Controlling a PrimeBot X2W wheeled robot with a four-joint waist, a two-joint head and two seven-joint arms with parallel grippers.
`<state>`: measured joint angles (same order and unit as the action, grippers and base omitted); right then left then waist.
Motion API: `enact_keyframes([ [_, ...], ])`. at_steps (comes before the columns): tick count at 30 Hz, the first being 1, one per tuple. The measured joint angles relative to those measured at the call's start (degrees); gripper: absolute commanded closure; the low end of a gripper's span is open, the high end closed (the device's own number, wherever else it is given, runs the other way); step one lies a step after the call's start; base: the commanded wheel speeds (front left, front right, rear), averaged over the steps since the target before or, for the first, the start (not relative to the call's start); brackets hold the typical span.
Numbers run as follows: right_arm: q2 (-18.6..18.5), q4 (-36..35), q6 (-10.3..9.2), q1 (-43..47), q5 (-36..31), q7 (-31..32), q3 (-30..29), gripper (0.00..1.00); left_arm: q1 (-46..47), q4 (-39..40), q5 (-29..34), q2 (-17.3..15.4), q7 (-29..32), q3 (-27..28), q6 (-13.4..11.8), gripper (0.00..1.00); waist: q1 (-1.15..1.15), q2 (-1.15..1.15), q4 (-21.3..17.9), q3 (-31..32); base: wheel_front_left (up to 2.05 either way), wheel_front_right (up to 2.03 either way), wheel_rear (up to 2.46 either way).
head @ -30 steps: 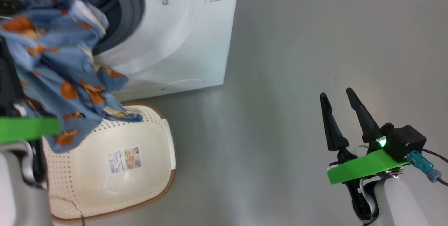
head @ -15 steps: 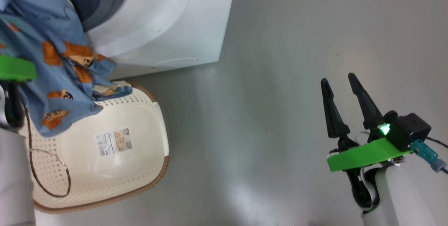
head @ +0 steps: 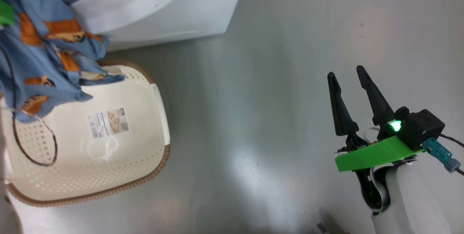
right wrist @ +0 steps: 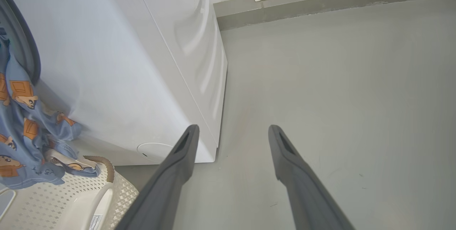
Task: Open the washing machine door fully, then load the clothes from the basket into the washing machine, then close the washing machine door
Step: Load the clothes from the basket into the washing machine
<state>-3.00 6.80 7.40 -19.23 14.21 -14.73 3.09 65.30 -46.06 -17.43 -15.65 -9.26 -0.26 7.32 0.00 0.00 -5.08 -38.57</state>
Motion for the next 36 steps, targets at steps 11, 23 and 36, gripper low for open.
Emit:
enact_keyframes([
  [11,-0.02,-0.40,0.00,-1.94,0.08,0.00,1.72,0.00,10.18,-6.27,-3.12,-2.57,-0.89,-5.01,0.00,1.00,0.00,0.00,-0.49,-5.85,0.00,0.00,0.00],
  [23,-0.01,-0.41,0.00,-1.99,1.12,0.00,3.42,0.00,16.45,-1.44,-5.45,-6.75,-5.05,-7.49,0.00,1.00,0.00,0.00,-2.58,-8.76,0.00,0.00,0.00],
  [36,-0.01,0.00,0.00,-3.49,2.60,0.00,3.98,0.00,13.71,11.89,-0.23,-6.12,-5.54,-0.78,0.00,1.00,0.00,0.00,-3.90,-9.03,0.00,0.00,0.00],
])
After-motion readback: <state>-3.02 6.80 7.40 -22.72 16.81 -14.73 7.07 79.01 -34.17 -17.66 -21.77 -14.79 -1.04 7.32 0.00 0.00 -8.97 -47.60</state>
